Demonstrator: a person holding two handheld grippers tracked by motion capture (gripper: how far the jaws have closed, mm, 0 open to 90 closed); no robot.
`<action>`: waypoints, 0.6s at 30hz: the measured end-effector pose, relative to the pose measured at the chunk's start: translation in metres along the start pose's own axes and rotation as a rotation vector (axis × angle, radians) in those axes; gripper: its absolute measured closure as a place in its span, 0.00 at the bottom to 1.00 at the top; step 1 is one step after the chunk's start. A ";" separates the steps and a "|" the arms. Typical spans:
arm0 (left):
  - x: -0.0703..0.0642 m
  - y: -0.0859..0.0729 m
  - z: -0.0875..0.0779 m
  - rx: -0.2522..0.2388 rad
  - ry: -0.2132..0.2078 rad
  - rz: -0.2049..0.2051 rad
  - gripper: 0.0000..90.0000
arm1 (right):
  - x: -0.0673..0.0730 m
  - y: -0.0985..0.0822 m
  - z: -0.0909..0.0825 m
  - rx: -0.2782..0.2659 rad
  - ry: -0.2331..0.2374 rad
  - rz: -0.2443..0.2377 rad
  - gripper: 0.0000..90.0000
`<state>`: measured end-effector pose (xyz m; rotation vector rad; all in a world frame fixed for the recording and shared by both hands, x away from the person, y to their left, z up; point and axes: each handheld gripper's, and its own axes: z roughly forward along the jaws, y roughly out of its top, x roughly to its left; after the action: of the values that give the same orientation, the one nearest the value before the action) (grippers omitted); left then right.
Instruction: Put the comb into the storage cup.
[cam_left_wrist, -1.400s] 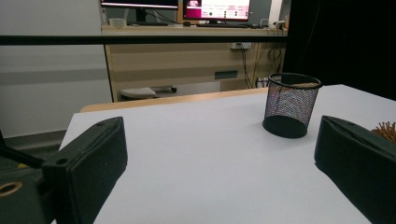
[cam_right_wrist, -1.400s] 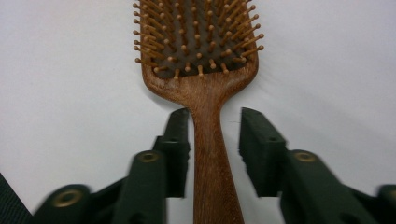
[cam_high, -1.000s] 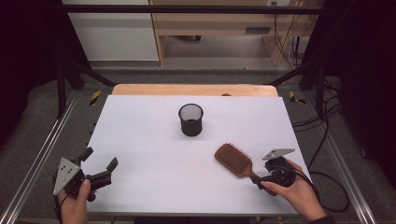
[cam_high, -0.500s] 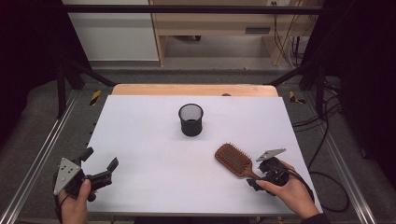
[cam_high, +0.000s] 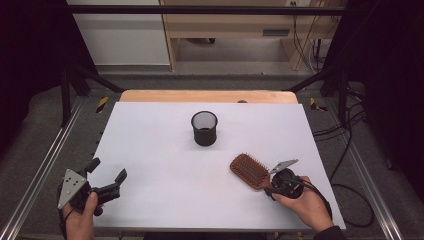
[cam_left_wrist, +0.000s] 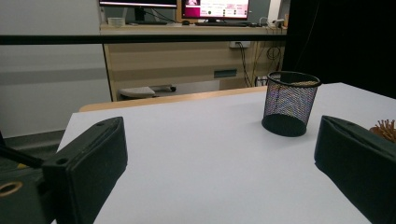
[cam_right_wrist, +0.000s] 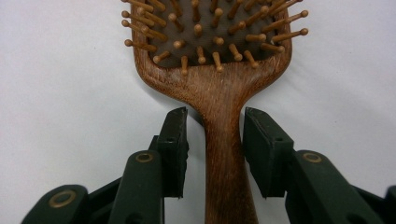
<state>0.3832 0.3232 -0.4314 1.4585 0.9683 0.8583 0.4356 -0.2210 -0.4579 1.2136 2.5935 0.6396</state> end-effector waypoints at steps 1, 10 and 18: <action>0.000 0.000 0.000 0.000 0.000 0.000 0.03 | 0.000 0.000 0.000 0.001 0.000 -0.006 0.69; -0.001 0.000 0.000 0.001 -0.001 0.004 0.03 | 0.008 0.005 0.001 0.051 -0.030 -0.021 0.80; -0.002 0.000 0.000 0.000 -0.004 0.001 0.03 | 0.007 0.013 0.002 0.105 -0.013 -0.005 0.81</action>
<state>0.3828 0.3217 -0.4311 1.4609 0.9643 0.8557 0.4412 -0.2076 -0.4538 1.2369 2.6489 0.4983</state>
